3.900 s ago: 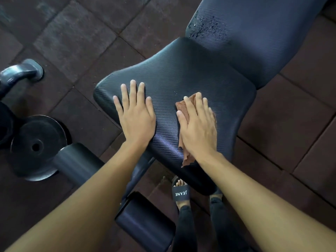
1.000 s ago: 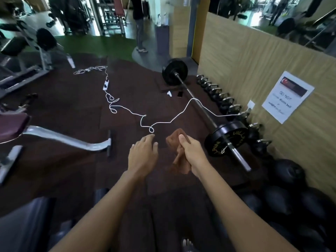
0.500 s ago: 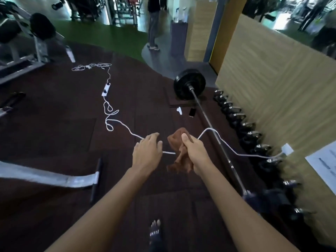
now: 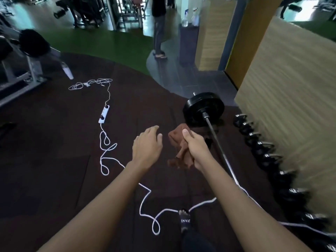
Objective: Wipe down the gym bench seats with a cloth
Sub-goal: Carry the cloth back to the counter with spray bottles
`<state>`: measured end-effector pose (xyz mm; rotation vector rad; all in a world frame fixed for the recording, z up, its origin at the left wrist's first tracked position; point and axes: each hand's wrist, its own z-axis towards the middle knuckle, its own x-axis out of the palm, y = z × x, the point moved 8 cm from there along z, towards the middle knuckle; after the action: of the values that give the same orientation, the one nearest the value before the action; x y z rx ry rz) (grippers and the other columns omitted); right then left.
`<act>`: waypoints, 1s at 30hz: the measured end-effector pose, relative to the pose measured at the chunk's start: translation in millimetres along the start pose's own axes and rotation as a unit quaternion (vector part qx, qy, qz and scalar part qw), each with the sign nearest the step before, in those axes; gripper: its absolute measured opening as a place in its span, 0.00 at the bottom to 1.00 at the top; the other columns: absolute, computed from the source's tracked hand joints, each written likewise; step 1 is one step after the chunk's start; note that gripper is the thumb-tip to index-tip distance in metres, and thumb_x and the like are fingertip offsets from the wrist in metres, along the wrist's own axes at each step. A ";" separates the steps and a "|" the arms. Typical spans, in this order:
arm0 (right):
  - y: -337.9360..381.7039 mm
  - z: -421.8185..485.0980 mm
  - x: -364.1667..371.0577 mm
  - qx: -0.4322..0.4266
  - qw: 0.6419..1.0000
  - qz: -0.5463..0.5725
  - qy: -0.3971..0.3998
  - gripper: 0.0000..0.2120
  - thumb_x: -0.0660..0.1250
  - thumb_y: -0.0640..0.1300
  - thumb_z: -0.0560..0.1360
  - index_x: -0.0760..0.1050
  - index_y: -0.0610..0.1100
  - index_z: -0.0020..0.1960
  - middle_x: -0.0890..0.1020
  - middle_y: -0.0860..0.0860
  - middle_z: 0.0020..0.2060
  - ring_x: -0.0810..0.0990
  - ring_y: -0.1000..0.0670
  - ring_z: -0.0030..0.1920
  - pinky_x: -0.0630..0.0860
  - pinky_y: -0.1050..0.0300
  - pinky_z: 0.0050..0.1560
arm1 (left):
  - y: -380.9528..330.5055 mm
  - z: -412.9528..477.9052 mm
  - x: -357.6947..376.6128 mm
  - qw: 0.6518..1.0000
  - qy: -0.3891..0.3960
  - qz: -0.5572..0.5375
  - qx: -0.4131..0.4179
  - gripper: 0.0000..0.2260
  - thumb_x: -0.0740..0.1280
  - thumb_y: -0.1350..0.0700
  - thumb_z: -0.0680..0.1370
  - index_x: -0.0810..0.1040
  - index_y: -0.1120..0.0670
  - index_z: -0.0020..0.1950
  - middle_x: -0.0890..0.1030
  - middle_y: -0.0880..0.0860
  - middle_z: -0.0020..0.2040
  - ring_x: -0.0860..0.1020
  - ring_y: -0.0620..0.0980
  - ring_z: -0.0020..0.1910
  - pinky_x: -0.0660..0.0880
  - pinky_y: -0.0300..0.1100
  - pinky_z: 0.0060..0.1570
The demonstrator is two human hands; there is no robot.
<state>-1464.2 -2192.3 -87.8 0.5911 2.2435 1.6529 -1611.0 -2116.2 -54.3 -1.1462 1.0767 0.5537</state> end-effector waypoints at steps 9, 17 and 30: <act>123.2 316.3 20.5 0.002 1.000 -0.003 0.023 0.11 0.59 0.50 0.83 0.80 0.50 0.54 0.85 0.46 0.52 0.83 0.47 0.55 0.76 0.44 0.65 | -10.8 316.2 -8.2 0.999 -0.001 0.003 -0.041 0.19 0.57 0.51 0.82 0.69 0.52 0.72 0.74 0.52 0.69 0.74 0.56 0.66 0.69 0.53 0.64; 188.8 612.8 75.6 0.016 1.000 -0.002 0.007 0.13 0.59 0.52 0.82 0.80 0.49 0.54 0.86 0.46 0.47 0.84 0.44 0.54 0.77 0.42 0.63 | 13.5 635.7 7.3 1.000 0.002 0.002 -0.012 0.19 0.57 0.51 0.82 0.69 0.53 0.72 0.74 0.53 0.69 0.73 0.55 0.67 0.68 0.55 0.67; 331.6 1067.6 79.0 0.043 0.997 0.033 -0.055 0.15 0.59 0.53 0.83 0.79 0.45 0.57 0.87 0.44 0.46 0.85 0.46 0.43 0.79 0.45 0.58 | -25.6 1144.2 40.3 0.997 0.051 0.021 0.058 0.19 0.57 0.51 0.83 0.69 0.53 0.72 0.75 0.53 0.69 0.74 0.56 0.65 0.69 0.55 0.65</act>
<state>-988.2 -1177.7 -89.3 0.7674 2.2470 1.5200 -1124.0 -1079.7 -50.6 -1.0620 1.2084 0.4639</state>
